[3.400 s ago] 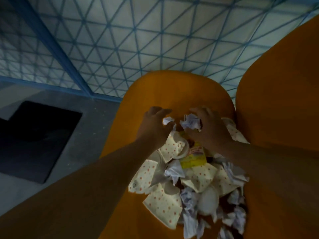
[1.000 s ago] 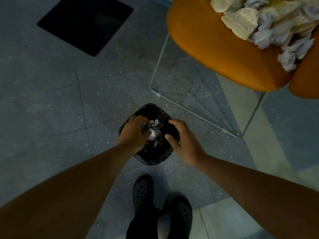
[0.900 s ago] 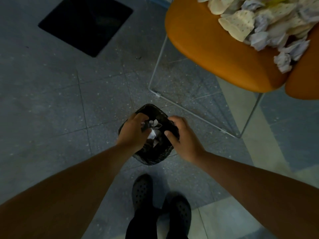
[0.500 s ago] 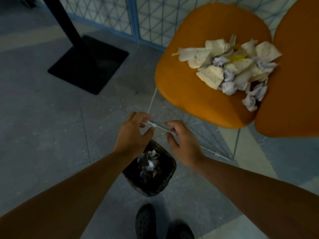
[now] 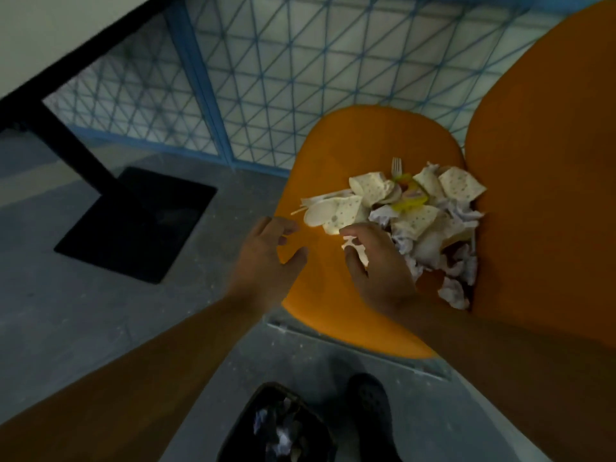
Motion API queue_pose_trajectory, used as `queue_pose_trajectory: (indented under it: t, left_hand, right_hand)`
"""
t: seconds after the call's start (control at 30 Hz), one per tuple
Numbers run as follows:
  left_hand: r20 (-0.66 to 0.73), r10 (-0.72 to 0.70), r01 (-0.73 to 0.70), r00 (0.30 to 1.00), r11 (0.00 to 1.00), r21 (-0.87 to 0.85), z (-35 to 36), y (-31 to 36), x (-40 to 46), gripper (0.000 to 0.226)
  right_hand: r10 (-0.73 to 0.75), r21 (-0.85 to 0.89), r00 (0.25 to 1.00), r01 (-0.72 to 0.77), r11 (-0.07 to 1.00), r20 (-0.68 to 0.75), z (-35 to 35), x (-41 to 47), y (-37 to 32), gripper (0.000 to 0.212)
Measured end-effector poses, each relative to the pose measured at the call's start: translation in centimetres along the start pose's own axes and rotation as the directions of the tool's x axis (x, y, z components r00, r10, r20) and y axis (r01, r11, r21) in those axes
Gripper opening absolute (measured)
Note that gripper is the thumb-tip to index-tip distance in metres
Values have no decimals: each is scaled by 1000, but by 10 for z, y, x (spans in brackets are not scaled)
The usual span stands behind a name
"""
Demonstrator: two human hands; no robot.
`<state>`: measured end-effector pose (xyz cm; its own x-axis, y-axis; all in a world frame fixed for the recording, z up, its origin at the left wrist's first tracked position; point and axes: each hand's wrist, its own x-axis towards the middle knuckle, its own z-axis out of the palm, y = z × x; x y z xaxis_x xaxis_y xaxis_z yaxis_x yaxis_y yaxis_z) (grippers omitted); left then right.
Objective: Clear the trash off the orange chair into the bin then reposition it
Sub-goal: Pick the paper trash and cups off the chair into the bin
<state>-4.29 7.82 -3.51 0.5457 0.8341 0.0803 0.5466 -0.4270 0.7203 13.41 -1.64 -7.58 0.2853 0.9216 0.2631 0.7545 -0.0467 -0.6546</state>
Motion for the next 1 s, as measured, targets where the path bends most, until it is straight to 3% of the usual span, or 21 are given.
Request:
queue_pose_trajectory:
  t: [0.23, 0.5, 0.7, 1.0]
  left_hand:
    - [84, -75, 72, 994, 997, 34, 59, 4, 99, 51]
    - [213, -253, 171, 944, 924, 342, 120, 1, 160, 84]
    - [243, -256, 130, 936, 890, 438, 129, 5, 177, 70]
    - [154, -230, 127, 961, 861, 492, 120, 18, 190, 41]
  right_hand:
    - [125, 12, 987, -125, 992, -104, -28, 100, 93, 28]
    - [188, -115, 975, -174, 978, 123, -21, 164, 164, 48]
    - [210, -162, 951, -176, 971, 228, -4, 181, 174, 73]
    - [216, -166, 954, -184, 969, 207, -3, 190, 177, 51]
